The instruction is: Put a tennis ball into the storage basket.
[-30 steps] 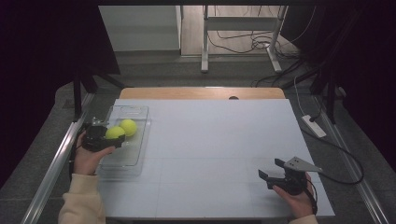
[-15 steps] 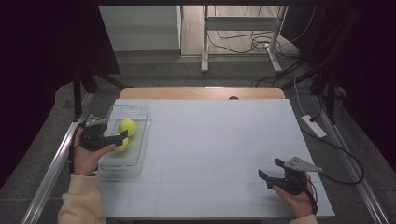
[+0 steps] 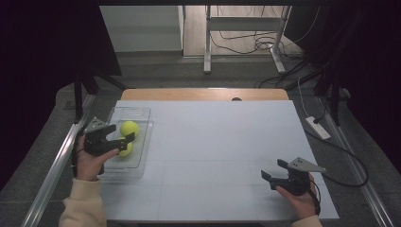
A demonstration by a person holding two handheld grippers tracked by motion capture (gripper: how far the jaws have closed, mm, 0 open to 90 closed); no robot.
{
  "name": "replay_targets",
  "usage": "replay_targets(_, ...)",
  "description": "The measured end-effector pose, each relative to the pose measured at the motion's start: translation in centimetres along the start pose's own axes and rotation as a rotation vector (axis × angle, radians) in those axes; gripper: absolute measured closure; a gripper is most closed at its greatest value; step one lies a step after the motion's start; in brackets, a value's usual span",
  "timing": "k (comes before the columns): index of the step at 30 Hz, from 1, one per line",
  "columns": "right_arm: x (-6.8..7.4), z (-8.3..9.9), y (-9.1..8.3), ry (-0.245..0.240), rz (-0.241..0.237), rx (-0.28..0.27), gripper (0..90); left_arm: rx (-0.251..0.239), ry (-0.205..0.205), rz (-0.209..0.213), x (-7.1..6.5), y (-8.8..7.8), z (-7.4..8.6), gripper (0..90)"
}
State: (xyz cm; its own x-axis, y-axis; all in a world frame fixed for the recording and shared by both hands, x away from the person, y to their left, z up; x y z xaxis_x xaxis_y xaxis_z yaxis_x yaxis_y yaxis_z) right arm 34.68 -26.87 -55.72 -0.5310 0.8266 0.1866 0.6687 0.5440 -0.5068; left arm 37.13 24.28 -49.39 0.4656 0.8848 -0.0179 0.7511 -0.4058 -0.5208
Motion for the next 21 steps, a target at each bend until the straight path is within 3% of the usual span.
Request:
replay_targets(9,-0.2,-0.1,0.2,0.0,-0.018,0.003,16.0,-0.037,-0.002,0.077,-1.9,-0.3,-0.3,15.7)
replay_targets(21,0.3,-0.3,0.0,0.011,-0.031,-0.006,16.1,-0.043,0.041,0.124,-4.5,-0.6,1.1,15.1)
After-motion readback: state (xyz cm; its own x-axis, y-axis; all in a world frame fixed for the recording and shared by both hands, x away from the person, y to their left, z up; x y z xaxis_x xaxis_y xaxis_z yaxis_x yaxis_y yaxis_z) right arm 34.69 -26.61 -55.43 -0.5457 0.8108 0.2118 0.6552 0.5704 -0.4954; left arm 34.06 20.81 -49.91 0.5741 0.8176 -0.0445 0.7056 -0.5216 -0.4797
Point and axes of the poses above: each handheld gripper's, and its own axes: y roughly forward along the jaws, z roughly out of its underside, x roughly to its left, the point moved 9 cm from there along y, roughly forward along the jaws, and after that the axes turned 8 degrees about y, right-handed, at the moved point
